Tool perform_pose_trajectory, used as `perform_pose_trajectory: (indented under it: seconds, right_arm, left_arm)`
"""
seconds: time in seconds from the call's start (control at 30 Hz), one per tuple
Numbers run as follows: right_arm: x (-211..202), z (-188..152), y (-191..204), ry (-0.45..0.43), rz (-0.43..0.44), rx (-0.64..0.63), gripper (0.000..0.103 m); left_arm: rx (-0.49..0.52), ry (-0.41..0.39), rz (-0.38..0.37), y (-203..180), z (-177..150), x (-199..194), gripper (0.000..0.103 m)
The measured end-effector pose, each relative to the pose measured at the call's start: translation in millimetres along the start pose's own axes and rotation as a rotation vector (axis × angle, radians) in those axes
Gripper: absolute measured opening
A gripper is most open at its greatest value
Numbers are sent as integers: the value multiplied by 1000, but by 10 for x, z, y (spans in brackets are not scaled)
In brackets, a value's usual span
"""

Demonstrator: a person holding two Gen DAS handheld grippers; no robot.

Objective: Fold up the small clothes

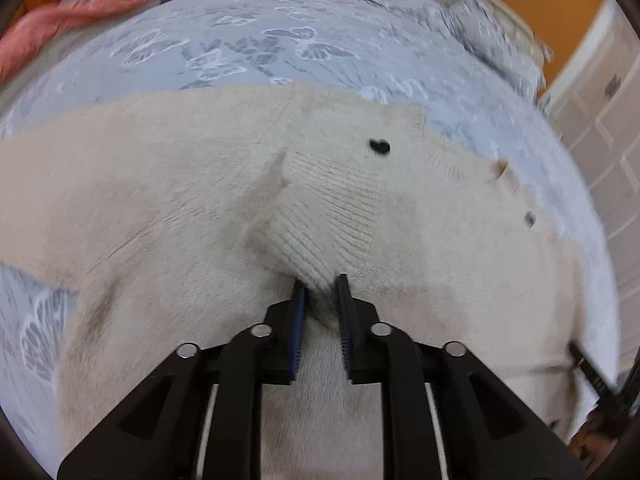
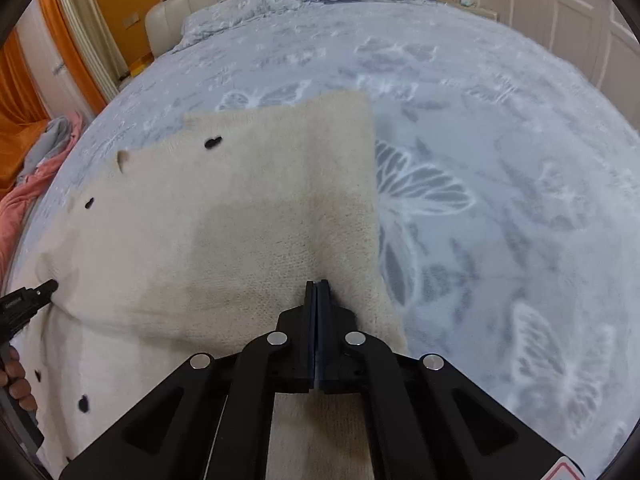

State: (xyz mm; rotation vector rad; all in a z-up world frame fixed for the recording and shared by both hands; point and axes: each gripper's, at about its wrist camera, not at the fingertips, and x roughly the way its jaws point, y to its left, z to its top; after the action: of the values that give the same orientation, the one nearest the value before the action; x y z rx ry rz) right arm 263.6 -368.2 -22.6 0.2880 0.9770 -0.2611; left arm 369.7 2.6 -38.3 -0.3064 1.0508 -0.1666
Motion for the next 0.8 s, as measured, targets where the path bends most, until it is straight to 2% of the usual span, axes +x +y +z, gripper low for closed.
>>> perform_pose_trajectory:
  seconds: [0.03, 0.1, 0.13, 0.23, 0.3, 0.37, 0.4, 0.47, 0.57, 0.6, 0.67, 0.7, 0.73, 0.8]
  right_arm:
    - [-141, -31, 60, -16, 1, -15, 9]
    - [-459, -183, 224, -46, 50, -61, 14]
    - [-545, -274, 283, -49, 61, -89, 16]
    - [-864, -761, 522, -49, 66, -183, 26]
    - [-995, -1071, 648, -19, 88, -210, 26]
    - [-1076, -1337, 754, 11, 92, -219, 27]
    - [-1096, -1436, 794, 34, 95, -220, 30]
    - [-1063, -1560, 879, 80, 91, -207, 33]
    - [-1098, -1718, 1032, 138, 130, -158, 33]
    - [-1108, -1743, 1091, 147, 134, -148, 33]
    - [-1123, -1770, 1166, 153, 144, -150, 34]
    - [-1140, -1772, 1209, 152, 150, -154, 34]
    - [-1161, -1767, 1260, 148, 152, -160, 36]
    - [-1185, -1730, 1305, 132, 163, -161, 39]
  left_arm:
    - [-38, -19, -19, 87, 6, -73, 33]
    - [-144, -75, -22, 445, 15, -291, 49]
    - [-189, -95, -12, 648, 26, -378, 52]
    - [-362, -137, 63, 1516, 68, -646, 54]
    - [-518, -187, 148, 2283, 93, -886, 55]
    - [-654, -241, 214, 2925, 109, -1097, 56]
    - [-708, -262, 245, 3198, 119, -1175, 61]
    - [-809, -266, 314, 3770, 166, -1258, 63]
    - [-833, -279, 320, 4132, 285, -1274, 62]
    - [-832, -285, 332, 4163, 340, -1271, 61]
    - [-796, -266, 340, 4141, 485, -1224, 37]
    - [-768, -237, 322, 4107, 586, -1175, 10]
    - [-752, -221, 309, 4060, 653, -1147, 11]
    - [-661, -266, 266, 3702, 853, -1258, 10]
